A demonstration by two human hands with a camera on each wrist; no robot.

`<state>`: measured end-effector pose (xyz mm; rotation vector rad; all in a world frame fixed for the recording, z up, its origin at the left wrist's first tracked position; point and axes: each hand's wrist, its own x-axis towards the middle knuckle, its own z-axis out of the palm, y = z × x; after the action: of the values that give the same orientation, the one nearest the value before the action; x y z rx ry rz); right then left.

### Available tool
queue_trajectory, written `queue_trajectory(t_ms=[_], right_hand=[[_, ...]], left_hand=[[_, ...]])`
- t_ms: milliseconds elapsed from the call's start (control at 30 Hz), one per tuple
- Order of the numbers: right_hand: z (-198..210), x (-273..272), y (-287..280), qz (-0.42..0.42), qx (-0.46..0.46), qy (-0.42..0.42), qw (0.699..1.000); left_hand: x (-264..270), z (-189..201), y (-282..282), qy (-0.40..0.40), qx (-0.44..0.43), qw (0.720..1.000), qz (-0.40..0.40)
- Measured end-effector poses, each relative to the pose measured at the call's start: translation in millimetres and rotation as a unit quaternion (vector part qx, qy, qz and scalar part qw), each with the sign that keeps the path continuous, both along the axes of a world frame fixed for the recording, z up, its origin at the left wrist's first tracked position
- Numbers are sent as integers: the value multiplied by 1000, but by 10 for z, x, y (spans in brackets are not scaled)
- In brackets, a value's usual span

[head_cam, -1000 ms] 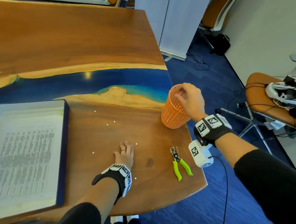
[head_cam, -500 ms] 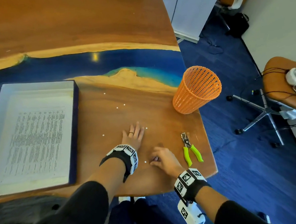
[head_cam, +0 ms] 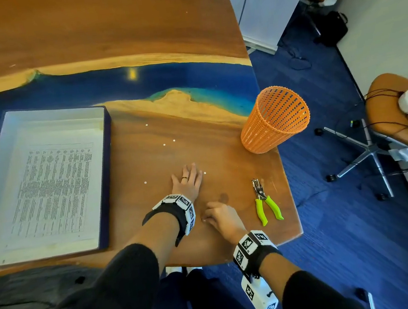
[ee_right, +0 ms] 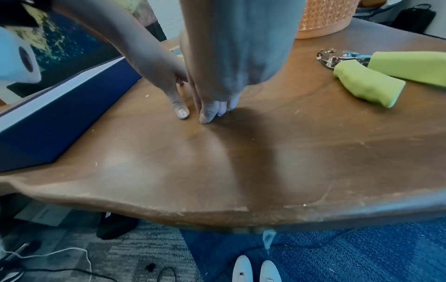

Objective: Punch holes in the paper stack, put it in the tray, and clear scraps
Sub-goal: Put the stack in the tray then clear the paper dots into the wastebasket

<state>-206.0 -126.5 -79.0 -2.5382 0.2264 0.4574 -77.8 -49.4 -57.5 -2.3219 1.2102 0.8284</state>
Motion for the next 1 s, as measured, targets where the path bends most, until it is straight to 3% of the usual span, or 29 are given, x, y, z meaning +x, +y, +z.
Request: queue_trajectory(t_ms=[500,700,833,1000], right_hand=[[5,57,94,61,-72,35,995],[-67,8,77,28,-82,-16,996],[166,130,-141,-6,-68,-22,997],[620,490,-596,-42,-82,-101,991]], left_hand=[[-5,-8,18,-13,-11,1000,-7],[-3,-19,-6,-13,-8,1000,0],[15,11,-90,-16,16,1000,-7],[-1,35,-172,-19,18,1000,10]])
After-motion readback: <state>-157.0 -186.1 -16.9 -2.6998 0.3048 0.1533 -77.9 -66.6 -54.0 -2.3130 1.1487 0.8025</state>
